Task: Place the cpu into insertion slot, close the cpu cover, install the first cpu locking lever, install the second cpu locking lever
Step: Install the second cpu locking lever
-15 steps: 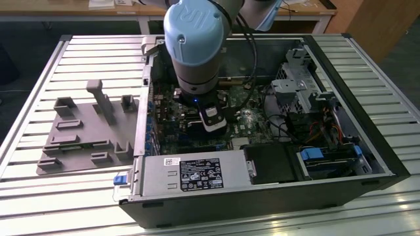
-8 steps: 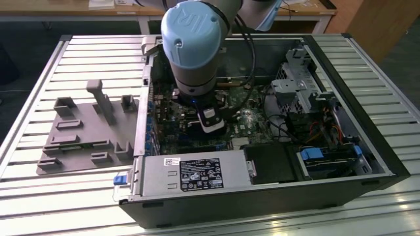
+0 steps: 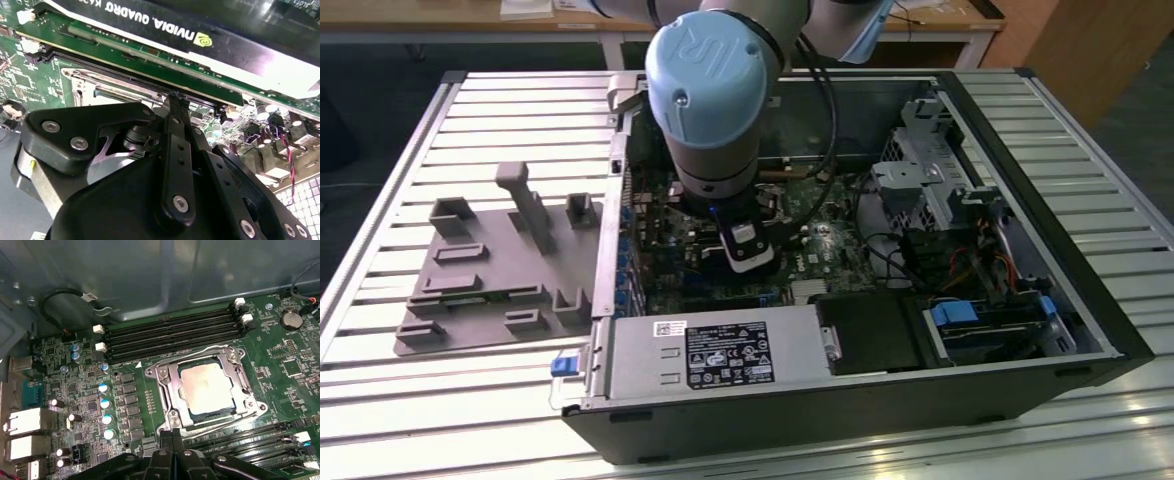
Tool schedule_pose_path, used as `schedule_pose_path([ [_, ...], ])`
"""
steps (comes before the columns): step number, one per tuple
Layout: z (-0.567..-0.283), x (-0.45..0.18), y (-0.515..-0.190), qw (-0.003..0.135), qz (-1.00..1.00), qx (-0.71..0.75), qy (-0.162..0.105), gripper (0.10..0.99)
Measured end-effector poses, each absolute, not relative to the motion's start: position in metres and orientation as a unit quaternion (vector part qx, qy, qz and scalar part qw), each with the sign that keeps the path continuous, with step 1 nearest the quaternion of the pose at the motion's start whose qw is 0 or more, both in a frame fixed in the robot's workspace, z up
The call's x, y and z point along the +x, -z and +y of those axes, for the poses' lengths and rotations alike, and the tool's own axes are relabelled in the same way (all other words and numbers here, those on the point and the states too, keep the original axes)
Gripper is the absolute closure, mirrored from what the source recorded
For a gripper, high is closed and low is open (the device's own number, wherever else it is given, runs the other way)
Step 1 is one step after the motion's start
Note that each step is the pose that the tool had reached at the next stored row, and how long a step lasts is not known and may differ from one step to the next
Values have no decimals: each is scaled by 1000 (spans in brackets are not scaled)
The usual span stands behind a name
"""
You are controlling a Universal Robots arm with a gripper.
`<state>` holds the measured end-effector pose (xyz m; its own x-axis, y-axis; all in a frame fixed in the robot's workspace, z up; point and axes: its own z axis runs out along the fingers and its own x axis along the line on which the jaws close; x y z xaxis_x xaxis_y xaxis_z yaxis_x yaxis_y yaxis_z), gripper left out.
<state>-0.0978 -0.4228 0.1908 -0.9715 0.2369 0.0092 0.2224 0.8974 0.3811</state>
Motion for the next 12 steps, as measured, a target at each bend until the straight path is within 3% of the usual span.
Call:
schedule_pose_path([
  [12, -415, -98, -189, 19, 974, 118, -194, 984],
])
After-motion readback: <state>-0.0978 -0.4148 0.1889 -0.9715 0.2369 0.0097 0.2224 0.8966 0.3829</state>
